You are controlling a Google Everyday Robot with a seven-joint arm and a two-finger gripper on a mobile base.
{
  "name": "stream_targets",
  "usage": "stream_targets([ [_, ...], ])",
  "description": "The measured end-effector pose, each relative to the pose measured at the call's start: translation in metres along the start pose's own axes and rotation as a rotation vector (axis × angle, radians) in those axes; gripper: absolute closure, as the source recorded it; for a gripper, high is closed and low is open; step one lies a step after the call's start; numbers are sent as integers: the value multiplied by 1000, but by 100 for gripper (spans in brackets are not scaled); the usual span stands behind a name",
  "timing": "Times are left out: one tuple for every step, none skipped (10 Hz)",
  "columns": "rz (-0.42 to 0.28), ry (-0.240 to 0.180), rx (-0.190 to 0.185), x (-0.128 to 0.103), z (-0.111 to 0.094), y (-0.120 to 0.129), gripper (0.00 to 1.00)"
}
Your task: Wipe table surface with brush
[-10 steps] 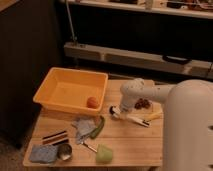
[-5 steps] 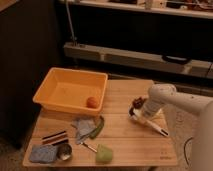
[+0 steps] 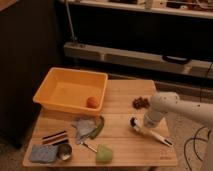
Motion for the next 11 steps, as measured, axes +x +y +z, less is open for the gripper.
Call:
stream_targets([
  [-30,11,-9,-7,4,20,100],
  [-63,22,-15,-16,9,38,100],
  [-96,28,-19,-25,12,51,100],
  [-135,28,-24,-40,16,61,100],
  [-162,25,-26,-52,18,65,100],
  [-204,12,-31,-75,22,71,100],
  [-227,-2,-32,-91,25,73,100],
  [-247,-21,-31,-106,25,73,100],
  [-264,-38,-30,-120,25,71,100],
  [-270,-55,-25,-134,25,62,100],
  [-261,-62,-16,-139,25,50,100],
])
